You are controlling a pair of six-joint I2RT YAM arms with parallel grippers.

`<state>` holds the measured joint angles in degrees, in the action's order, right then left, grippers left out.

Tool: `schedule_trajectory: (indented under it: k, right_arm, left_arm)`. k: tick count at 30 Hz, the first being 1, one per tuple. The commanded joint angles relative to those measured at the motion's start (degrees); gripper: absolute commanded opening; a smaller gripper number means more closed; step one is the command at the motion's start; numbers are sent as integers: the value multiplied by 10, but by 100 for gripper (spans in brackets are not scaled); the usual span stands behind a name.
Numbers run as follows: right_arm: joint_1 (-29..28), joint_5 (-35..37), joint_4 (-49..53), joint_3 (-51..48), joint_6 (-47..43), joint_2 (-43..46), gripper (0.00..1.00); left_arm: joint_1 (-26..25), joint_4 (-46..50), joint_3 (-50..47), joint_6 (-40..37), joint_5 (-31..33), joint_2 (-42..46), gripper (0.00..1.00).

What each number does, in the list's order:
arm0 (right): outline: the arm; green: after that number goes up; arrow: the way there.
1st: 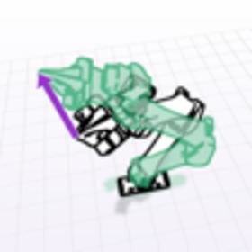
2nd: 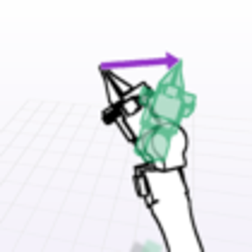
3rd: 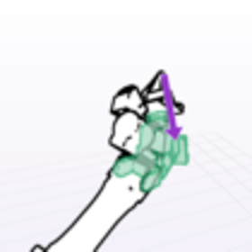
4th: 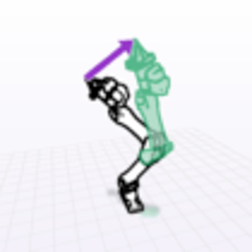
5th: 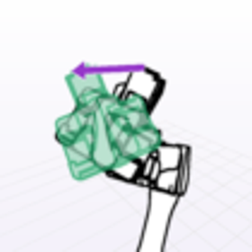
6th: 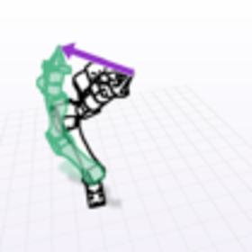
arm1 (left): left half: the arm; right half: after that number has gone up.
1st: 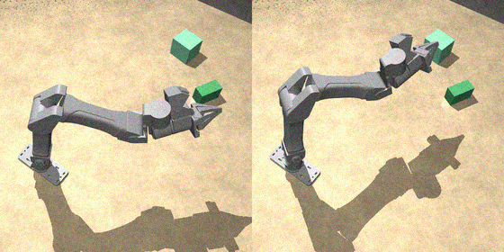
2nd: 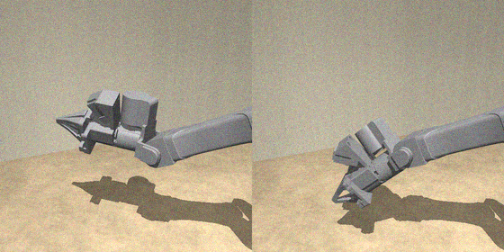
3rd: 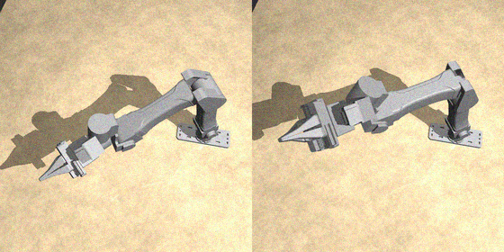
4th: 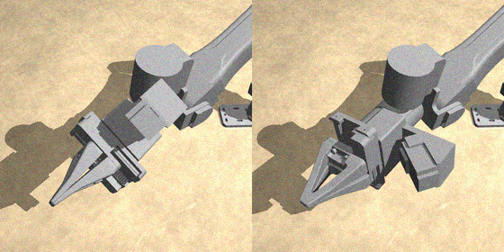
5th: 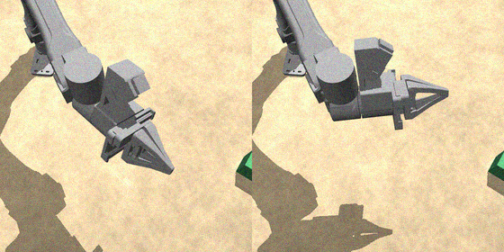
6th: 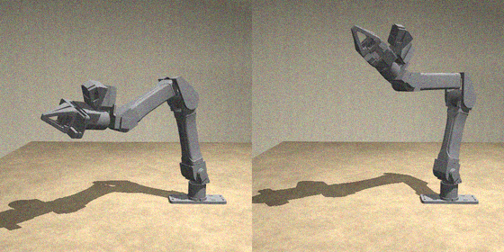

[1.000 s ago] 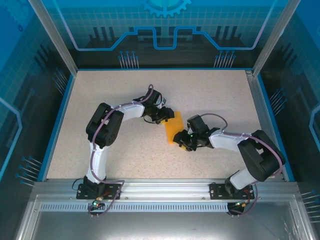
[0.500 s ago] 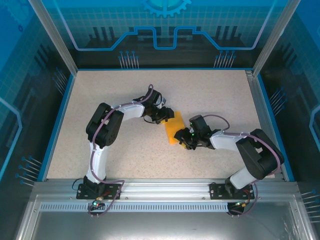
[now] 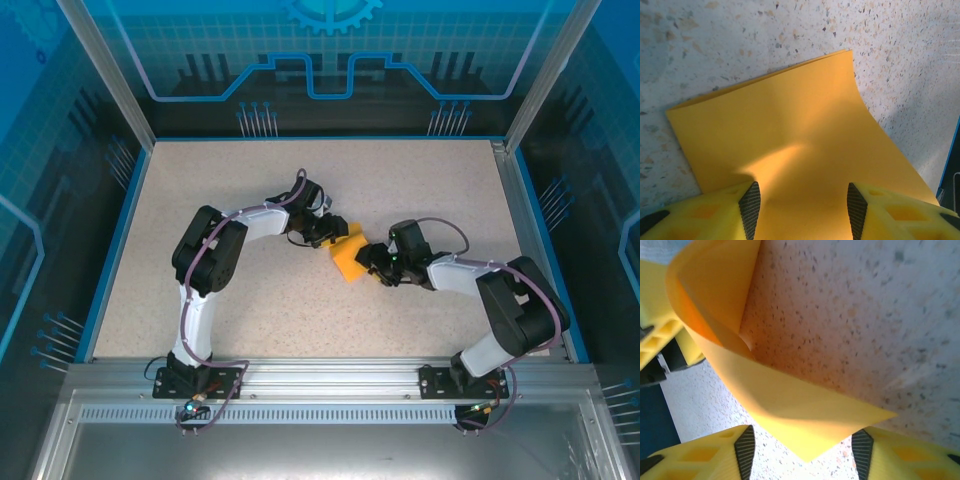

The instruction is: Fold a paper plane with a square sheet of paper (pick it up from the middle)

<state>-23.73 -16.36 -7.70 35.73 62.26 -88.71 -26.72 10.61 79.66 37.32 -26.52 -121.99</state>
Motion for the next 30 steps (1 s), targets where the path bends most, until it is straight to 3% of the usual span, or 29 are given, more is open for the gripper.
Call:
schedule_trajectory:
  k: [1,10,25,30]
  right_arm:
    - [26,-42,7,23,-83,-3,64]
    - [55,-116,37,49,-186,-28,70]
    - [87,-212,0,51,-227,-50,74]
    - [84,-187,30,56,-217,-68,72]
  left_arm:
    - [1,29,-19,-6,1,-8,53]
    - [2,33,-18,-6,0,-5,53]
    - [1,36,-18,-6,-1,-4,52]
    - [1,37,-18,-7,-2,-1,52]
